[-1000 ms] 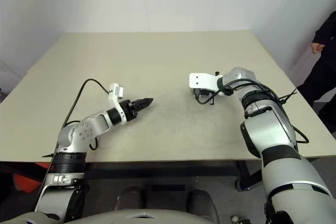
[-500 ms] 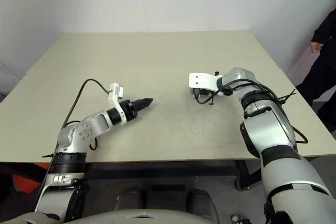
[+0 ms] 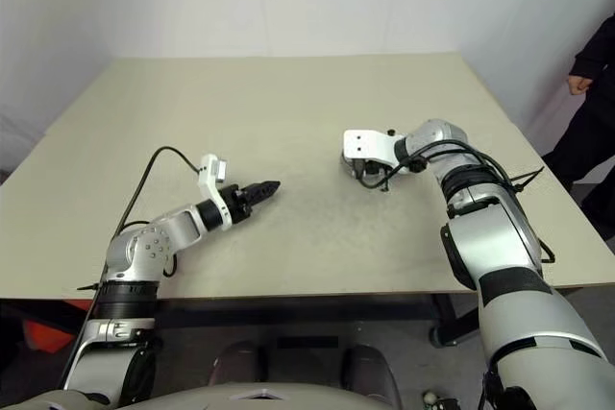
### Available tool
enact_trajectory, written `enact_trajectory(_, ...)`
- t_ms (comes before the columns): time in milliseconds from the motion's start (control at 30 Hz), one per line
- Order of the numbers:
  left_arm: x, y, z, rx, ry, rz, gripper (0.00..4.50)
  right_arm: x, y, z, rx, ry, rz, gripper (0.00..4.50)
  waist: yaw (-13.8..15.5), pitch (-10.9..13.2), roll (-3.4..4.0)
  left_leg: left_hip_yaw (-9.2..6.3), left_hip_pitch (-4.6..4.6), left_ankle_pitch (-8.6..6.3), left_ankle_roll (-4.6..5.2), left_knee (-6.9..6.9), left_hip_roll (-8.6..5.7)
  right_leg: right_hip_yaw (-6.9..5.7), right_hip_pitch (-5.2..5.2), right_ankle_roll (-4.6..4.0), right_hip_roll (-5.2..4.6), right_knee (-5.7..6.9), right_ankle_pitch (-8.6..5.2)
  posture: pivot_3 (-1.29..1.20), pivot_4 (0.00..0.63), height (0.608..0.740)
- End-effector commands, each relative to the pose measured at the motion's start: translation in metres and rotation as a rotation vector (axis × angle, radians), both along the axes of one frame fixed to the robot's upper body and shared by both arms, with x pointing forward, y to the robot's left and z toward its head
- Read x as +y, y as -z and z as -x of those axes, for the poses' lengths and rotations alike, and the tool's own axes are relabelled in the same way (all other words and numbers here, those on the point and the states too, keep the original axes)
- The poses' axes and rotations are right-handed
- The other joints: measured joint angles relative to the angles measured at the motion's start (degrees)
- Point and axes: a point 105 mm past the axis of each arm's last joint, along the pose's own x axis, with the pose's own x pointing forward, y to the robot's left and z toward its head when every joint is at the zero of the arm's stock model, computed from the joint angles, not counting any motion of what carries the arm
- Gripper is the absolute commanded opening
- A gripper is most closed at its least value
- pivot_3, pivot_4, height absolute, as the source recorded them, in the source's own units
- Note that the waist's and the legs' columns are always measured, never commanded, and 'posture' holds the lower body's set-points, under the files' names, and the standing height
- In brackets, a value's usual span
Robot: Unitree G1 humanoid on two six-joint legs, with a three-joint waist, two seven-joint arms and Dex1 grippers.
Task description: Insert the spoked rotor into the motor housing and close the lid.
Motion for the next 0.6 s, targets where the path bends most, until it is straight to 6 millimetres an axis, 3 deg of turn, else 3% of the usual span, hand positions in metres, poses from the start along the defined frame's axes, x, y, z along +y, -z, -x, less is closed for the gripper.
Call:
enact_trajectory(33, 0.0, -0.013, -0.001, -0.056, -0.002, -0.002, 2.41, 0.018, -0.031, -0.001, -0.086, -0.086, -0.096, 0.1, 0.0, 0.0, 0.0, 0.0, 0.0, 0.0, 0.0, 0.0, 0.0, 0.0, 0.0, 0.0, 0.0, 0.0, 0.0, 0.0, 0.0, 0.74)
enact_trajectory(367, 0.007, -0.015, -0.004, -0.063, -0.015, -0.008, 2.41, 0.05, -0.025, 0.038, -0.039, -0.274, -0.164, 0.1, 0.2, 0.0, -0.03, -0.01, -0.04, 0.0, 0.03, 0.02, 0.0, -0.01, 0.01, 0.0, 0.0, -0.02, 0.0, 0.0, 0.0, 0.74)
enact_trajectory(600, 0.01, -0.016, -0.004, -0.066, -0.021, -0.012, 2.41, 0.061, -0.023, 0.057, -0.016, -0.309, -0.189, 0.1, 0.2, 0.0, -0.04, -0.02, 0.03, 0.0, 0.02, 0.03, 0.0, -0.01, 0.08, 0.01, -0.01, -0.01, 0.0, 0.0, 0.0, 0.74)
